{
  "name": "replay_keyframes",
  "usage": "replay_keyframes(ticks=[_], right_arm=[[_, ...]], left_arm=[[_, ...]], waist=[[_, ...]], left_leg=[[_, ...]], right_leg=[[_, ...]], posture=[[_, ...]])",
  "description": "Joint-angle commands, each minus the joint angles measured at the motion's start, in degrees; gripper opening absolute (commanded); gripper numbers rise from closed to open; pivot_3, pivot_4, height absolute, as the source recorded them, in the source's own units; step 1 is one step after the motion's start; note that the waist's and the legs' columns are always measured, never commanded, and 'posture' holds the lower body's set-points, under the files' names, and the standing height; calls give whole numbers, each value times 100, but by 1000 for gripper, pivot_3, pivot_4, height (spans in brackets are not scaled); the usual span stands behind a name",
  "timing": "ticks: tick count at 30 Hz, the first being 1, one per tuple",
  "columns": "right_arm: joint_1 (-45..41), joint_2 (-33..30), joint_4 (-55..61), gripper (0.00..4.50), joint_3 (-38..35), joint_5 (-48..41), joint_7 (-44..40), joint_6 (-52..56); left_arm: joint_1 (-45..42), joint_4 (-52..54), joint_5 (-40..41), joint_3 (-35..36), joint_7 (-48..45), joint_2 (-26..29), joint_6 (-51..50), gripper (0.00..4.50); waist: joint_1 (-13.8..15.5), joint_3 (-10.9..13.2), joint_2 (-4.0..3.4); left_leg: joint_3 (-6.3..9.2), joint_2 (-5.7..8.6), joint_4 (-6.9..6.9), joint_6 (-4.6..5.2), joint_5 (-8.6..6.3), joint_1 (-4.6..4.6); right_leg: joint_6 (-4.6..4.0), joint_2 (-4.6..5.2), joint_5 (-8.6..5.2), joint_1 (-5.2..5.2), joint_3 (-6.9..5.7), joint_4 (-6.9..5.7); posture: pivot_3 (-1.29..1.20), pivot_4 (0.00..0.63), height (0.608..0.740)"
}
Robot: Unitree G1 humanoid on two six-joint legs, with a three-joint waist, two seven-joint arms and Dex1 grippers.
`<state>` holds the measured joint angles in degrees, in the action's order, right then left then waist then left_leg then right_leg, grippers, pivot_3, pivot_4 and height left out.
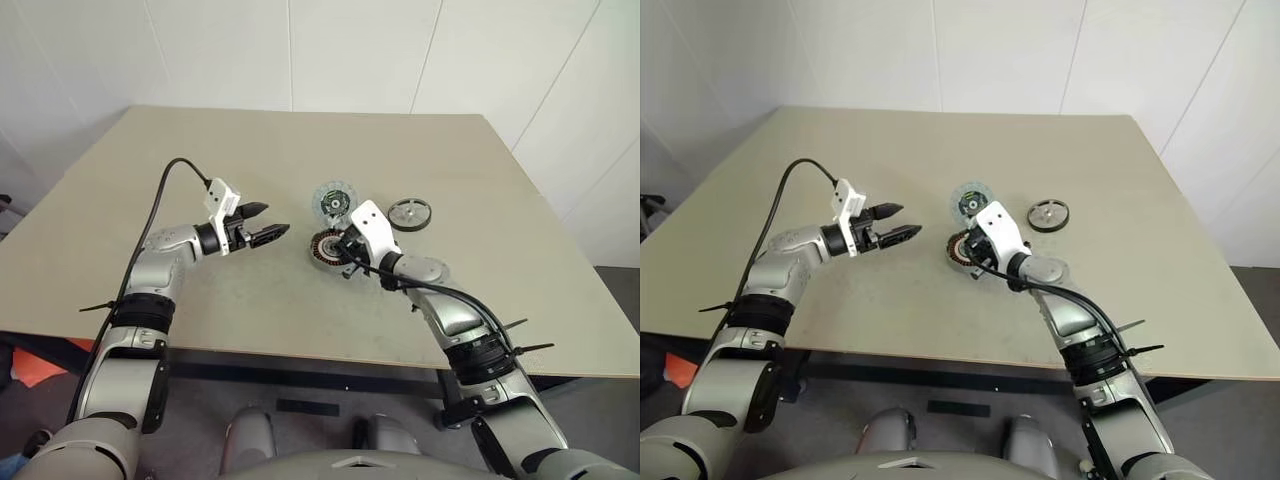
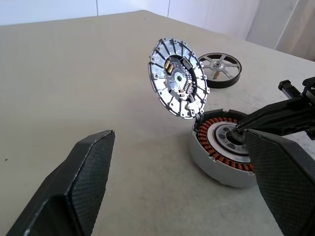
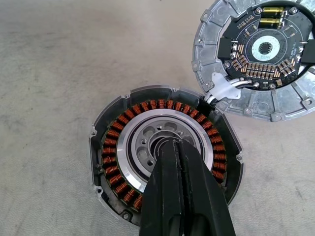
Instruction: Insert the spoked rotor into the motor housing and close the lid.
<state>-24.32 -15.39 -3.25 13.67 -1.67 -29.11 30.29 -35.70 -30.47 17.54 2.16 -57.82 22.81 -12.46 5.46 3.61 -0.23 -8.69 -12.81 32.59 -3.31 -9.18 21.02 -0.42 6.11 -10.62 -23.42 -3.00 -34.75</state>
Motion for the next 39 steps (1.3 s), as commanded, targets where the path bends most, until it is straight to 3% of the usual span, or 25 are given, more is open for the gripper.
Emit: replay_keyframes(ticks=[1, 39], right_arm=[[-96, 19, -27, 12, 34, 43, -30, -91], [-426, 228, -630, 12, -12, 107, -15, -362]], left_arm=[[-41, 196, 44, 123, 27, 96, 87, 4429], [105, 405, 88, 114, 138, 45, 30, 4429]], waist=[[0, 0, 0], [-3, 0, 0]], left_leg=[[0, 0, 0, 0, 0, 0], [0, 0, -1, -1, 0, -1]], right_leg=[[0, 0, 0, 0, 0, 0], [-2, 0, 1, 0, 0, -1]], posture=[[0, 0, 740], [0, 0, 740]])
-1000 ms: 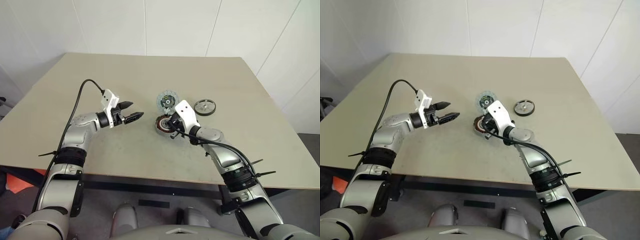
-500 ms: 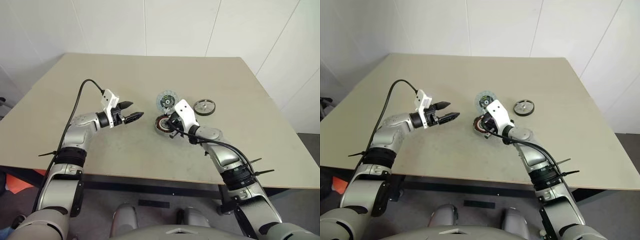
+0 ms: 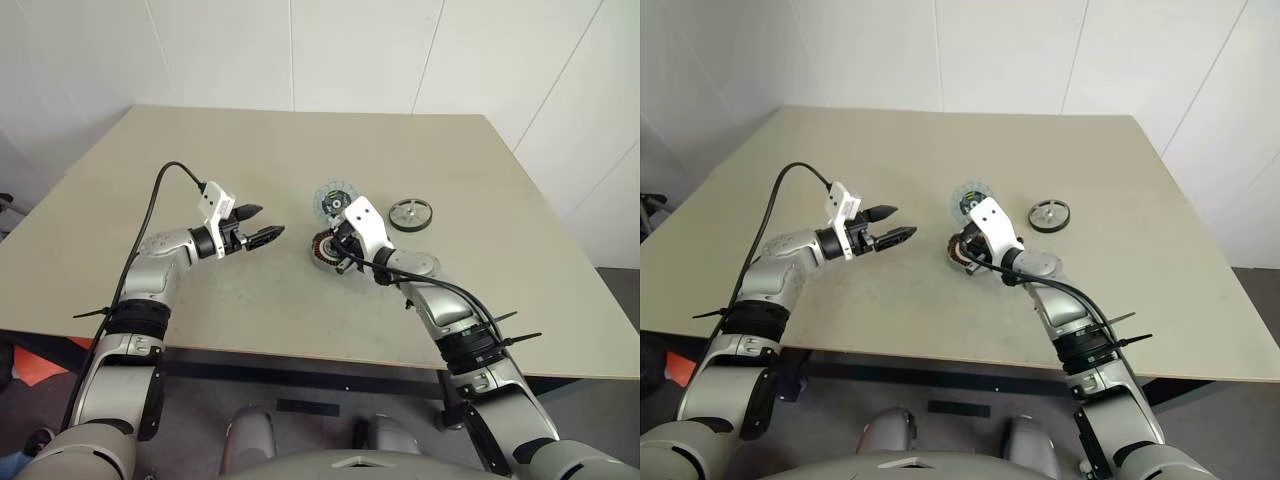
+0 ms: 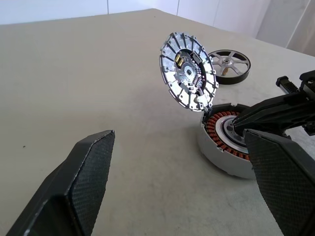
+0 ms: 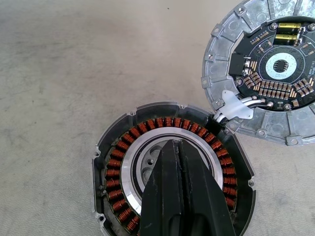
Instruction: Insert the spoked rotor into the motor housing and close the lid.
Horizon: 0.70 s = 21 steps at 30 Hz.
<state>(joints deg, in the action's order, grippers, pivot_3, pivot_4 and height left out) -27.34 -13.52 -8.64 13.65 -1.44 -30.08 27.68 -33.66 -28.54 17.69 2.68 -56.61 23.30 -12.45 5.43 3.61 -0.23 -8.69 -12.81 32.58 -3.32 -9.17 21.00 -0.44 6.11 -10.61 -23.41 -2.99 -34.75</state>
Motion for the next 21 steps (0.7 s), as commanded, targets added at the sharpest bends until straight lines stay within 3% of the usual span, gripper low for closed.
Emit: replay_keyframes(ticks=[1, 15, 21], right_arm=[[-144, 24, -46, 12, -33, 95, 109, -95], [246, -539, 1242, 12, -23, 104, -56, 610], [429, -586, 1165, 12, 56, 179, -35, 691]], left_arm=[[-103, 214, 71, 47, 11, -22, 23, 4429], [-193, 88, 29, 11, -34, -75, 31, 4429], [-191, 74, 30, 18, -37, -65, 38, 4429]], waist=[[-1, 0, 0], [8, 0, 0], [8, 0, 0]], left_leg=[[0, 0, 0, 0, 0, 0], [0, 1, -7, 0, 0, 3], [0, 1, -6, -1, 1, 0]], right_leg=[[0, 0, 0, 0, 0, 0], [-8, 0, 4, -1, 0, 5], [7, 0, -5, -1, 0, 3]], posture=[[0, 0, 740], [0, 0, 740], [0, 0, 740]])
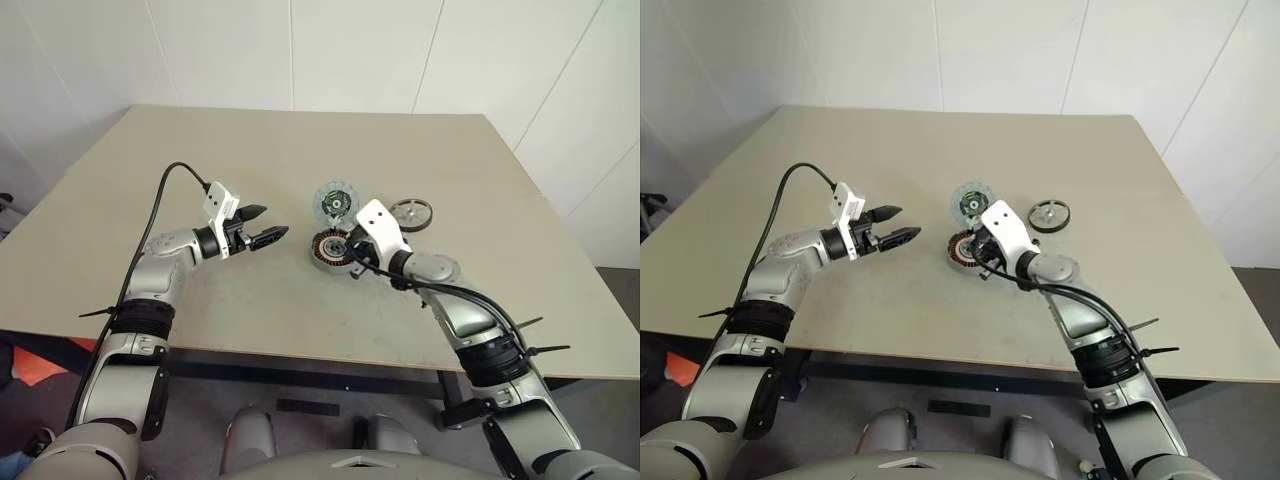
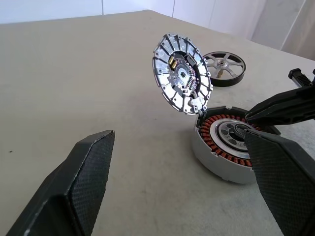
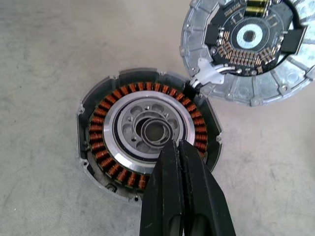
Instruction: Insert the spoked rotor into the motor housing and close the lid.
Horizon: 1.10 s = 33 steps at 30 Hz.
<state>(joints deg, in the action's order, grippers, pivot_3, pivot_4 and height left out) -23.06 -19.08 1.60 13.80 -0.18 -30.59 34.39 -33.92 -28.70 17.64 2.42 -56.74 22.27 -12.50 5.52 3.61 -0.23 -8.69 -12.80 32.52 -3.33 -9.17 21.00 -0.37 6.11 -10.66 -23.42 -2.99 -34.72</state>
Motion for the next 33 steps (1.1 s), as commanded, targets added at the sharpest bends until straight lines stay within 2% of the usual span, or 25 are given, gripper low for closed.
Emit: replay_keyframes(ticks=[1, 18, 33], right_arm=[[1, -23, 135, 12, 43, 54, 18, 24], [-325, 191, -381, 12, 252, 156, -47, -272], [-614, 208, 137, 12, 85, 81, 21, -248]], left_arm=[[-157, 99, 37, 47, -25, 43, 44, 4429], [-19, 248, 70, 110, 44, 85, 45, 4429], [-143, 114, 34, 48, 12, 27, 62, 4429]], waist=[[0, 0, 0], [-23, 0, 0], [-6, 0, 0]], left_leg=[[0, 0, 0, 0, 0, 0], [0, -1, 0, -3, 2, -8], [0, -1, -3, -3, 2, -3]], right_leg=[[0, 0, 0, 0, 0, 0], [0, -1, 0, 1, 1, -3], [-23, -1, 14, 0, 1, -2]], posture=[[0, 0, 740], [0, 0, 740], [0, 0, 740]])
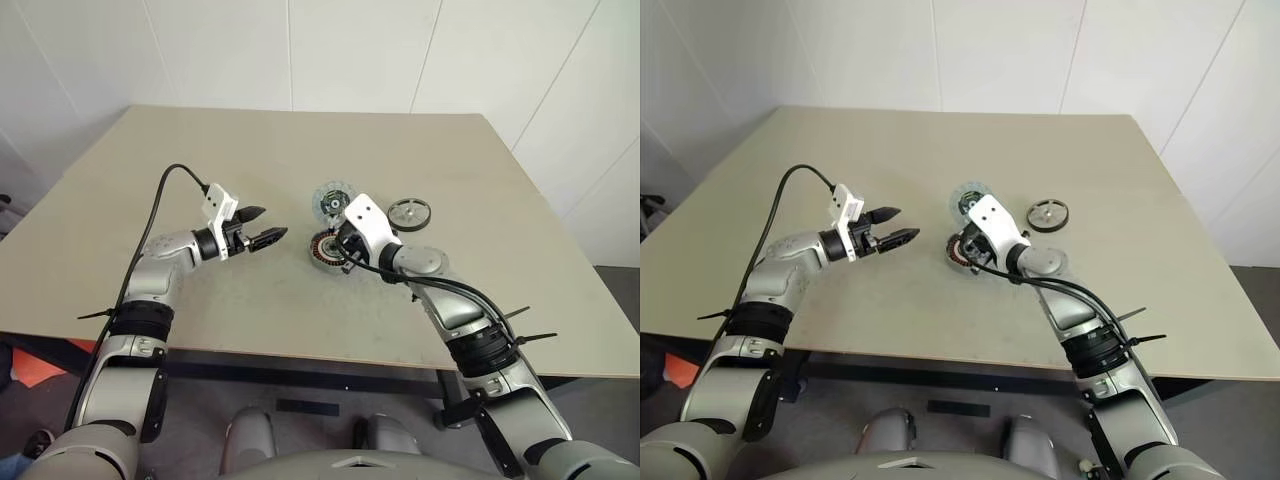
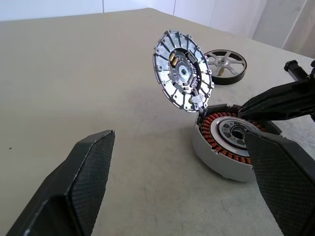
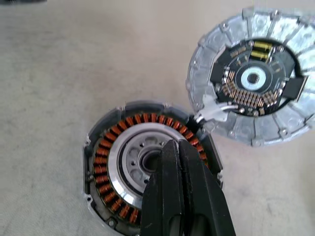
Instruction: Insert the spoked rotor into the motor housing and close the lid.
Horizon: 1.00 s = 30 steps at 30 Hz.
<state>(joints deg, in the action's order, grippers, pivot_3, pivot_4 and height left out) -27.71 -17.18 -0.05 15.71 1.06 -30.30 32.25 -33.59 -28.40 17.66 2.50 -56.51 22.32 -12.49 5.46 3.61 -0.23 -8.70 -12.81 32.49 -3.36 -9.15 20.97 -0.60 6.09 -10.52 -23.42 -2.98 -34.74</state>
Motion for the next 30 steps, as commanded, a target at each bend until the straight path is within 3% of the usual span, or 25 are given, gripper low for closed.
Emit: replay_keyframes(ticks=[1, 11, 24, 30], right_arm=[[-149, 24, 308, 12, -107, -49, -8, -26], [206, 218, -649, 12, -70, -5, 103, -306], [-67, 204, -84, 12, -283, -166, 36, -232], [-158, 240, -632, 12, -278, -143, 53, -426]], left_arm=[[-177, 80, 31, 41, -14, 23, 62, 4429], [-146, 136, 35, 49, -17, 53, 43, 4429], [-148, 119, 17, 7, -37, 36, 53, 4429], [-129, 154, 24, 0, -29, 38, 39, 4429]], waist=[[1, 0, 0], [3, -1, 2], [2, -1, 1], [1, -1, 2]], left_leg=[[0, 0, 0, 0, 0, 0], [-1, 3, 1, 1, -1, 2], [0, 1, -1, 0, 0, -4], [0, 1, -2, 0, 0, -4]], right_leg=[[0, 0, 0, 0, 0, 0], [0, 2, 0, 0, 1, 1], [-1, 1, 1, 6, 0, 1], [0, 0, 0, 5, 0, 1]], posture=[[0, 0, 740], [0, 0, 740], [0, 0, 740], [0, 0, 740]])
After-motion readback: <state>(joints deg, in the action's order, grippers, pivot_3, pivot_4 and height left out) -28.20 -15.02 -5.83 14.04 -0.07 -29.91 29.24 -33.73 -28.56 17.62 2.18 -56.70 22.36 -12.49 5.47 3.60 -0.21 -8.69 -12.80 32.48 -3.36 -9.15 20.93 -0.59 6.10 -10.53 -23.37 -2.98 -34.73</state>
